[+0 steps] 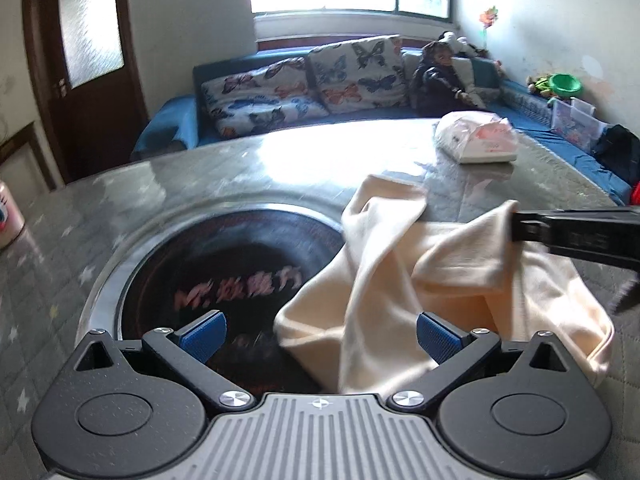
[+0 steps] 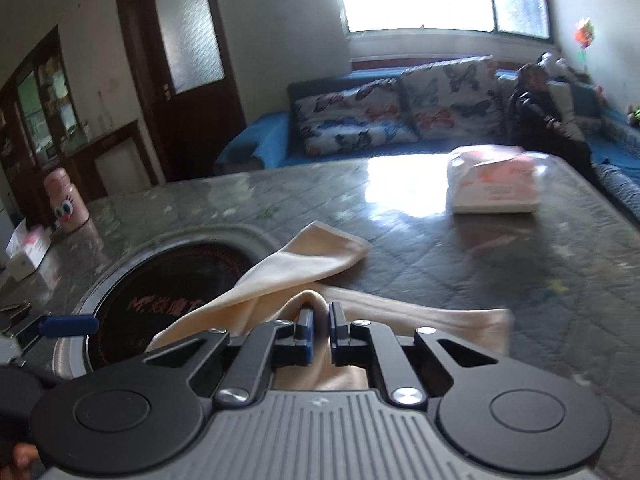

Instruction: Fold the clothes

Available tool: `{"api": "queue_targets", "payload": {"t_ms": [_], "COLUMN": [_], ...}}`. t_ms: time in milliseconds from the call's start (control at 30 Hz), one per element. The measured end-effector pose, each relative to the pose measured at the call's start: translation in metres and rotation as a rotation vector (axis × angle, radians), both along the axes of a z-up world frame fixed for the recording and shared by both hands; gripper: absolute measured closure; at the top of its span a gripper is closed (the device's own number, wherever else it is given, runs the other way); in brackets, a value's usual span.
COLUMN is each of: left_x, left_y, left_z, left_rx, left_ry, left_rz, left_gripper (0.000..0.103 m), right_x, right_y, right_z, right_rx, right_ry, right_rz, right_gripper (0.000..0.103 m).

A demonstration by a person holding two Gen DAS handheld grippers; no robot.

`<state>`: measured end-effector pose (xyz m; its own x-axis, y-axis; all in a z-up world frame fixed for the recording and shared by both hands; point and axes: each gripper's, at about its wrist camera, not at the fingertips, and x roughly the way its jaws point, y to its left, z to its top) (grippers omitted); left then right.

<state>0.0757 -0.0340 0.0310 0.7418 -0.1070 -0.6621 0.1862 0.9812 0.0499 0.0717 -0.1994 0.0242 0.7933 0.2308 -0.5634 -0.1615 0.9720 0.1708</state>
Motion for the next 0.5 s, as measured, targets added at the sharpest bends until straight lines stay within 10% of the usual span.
{"api": "queue_targets", "payload": {"t_ms": [300, 500], "left_x": [0.023, 0.028], "left_y": [-0.015, -0.015], "left_z": [-0.009, -0.017], "left_rx": [0.004, -0.026], "left_ry": [0.0, 0.032], "left_rz": [-0.057, -0.078], "left_gripper": [0.024, 0.081], "right_x": [-0.061, -0.098], "right_y": [-0.074, -0.113], "right_z": [0.008, 0.002], "right_rx": [0.006, -0.016], "right_ry": [-0.045, -0.02], "right_rz": [-0.236, -0.377], "right_gripper": [0.097, 0.097]}}
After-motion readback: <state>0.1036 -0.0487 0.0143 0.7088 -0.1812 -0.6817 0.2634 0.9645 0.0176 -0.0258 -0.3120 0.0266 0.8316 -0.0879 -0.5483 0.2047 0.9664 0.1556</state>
